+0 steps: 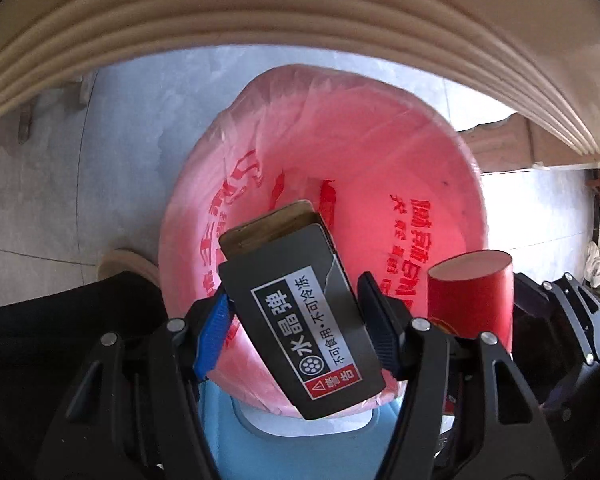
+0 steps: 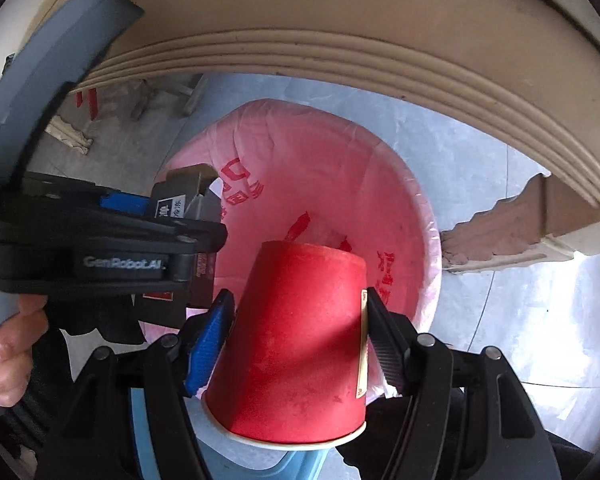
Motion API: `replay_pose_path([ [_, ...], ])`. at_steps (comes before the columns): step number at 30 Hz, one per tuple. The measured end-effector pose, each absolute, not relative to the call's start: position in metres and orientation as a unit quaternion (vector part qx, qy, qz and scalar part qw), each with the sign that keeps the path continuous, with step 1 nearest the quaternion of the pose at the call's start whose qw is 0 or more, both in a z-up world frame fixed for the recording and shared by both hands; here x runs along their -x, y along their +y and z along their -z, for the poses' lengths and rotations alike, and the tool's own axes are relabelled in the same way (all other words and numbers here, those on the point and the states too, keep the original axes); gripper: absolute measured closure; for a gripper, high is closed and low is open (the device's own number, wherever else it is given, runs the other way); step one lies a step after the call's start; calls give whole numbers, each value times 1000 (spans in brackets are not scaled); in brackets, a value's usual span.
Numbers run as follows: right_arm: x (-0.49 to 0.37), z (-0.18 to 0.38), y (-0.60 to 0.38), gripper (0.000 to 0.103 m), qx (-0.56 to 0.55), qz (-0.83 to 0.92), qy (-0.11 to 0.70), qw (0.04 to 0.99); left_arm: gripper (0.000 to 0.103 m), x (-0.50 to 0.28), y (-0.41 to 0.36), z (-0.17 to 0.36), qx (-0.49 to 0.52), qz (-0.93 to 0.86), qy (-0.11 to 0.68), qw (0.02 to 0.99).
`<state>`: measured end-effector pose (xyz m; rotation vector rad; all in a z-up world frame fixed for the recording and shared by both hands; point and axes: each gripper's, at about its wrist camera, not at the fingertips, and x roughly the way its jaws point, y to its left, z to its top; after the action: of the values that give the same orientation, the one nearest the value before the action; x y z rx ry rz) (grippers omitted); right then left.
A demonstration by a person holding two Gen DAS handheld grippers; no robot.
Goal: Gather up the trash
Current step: 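Open both tools to drop the cup and box into the bin, then move both open tools back over the table toward the snacks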
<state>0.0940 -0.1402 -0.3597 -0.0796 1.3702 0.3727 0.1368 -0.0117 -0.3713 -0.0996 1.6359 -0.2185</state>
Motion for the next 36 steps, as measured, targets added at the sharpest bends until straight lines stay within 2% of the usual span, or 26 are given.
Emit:
replay_pose_path([
  [4, -95, 362, -137, 37, 43, -176, 631, 755, 40, -140, -14, 377, 40, 99, 738, 666],
  [6, -96, 364, -136, 27, 46, -174, 633, 753, 32, -142, -14, 380, 30, 92, 741, 665],
  [11, -97, 362, -135, 26, 38, -176, 631, 755, 26, -144, -13, 382, 23, 89, 740, 666],
  [25, -99, 355, -143, 26, 28, -171, 621, 764, 25, -136, -20, 367, 7, 97, 726, 680],
  [31, -87, 327, -150, 26, 4, -187, 599, 778, 25, -124, -16, 331, -18, 94, 701, 707],
  [34, -73, 292, -154, 26, -2, -203, 566, 799, 25, -113, -10, 292, -25, 113, 676, 728],
  [36, -64, 265, -157, 21, -5, -213, 546, 811, 24, -106, -3, 256, -33, 125, 651, 748],
])
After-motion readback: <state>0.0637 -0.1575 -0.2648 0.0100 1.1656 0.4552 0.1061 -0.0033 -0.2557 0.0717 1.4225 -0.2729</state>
